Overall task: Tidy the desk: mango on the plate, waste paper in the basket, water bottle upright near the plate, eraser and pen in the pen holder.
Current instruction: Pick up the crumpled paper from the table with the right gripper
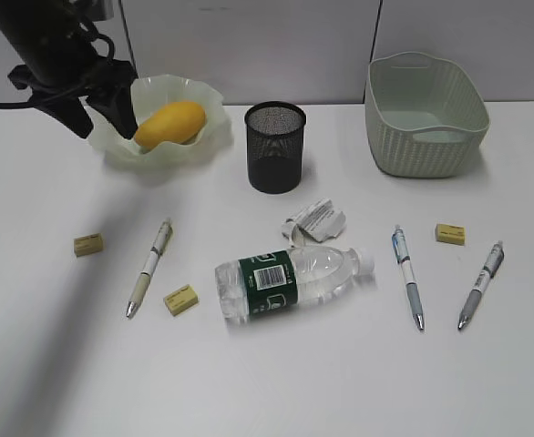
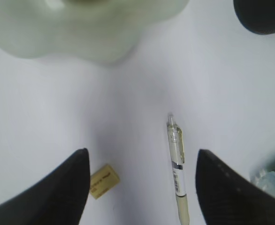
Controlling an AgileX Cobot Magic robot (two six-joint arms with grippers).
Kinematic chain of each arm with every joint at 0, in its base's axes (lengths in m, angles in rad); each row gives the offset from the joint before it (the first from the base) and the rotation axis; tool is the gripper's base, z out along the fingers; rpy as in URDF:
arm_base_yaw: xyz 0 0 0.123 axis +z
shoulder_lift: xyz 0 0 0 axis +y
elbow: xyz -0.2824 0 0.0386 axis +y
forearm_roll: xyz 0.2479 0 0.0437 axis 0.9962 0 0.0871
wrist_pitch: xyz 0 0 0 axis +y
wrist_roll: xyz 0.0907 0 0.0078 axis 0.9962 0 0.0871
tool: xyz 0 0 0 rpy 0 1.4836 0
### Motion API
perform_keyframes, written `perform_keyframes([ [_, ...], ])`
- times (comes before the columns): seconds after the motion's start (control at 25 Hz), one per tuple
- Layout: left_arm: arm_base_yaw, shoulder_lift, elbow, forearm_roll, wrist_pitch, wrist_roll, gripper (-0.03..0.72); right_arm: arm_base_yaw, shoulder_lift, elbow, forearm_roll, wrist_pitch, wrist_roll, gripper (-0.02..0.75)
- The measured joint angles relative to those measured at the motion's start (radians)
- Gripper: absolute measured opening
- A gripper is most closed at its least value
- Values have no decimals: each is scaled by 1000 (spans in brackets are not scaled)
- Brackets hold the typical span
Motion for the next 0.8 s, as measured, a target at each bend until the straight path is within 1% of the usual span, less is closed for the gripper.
perform_keyframes([
  [0.16, 0, -57, 22, 1, 4, -19, 516, 0, 0, 0, 0, 0, 0, 508],
  [0.32, 0, -143, 69, 1, 5, -22, 511, 0, 0, 0, 1, 0, 0, 508],
  [0.44, 0, -218, 145, 1, 5, -22, 510, 0, 0, 0, 1, 0, 0, 508],
  [0.8, 0, -457, 435, 3, 8, -22, 505, 0, 0, 0, 1, 0, 0, 508],
])
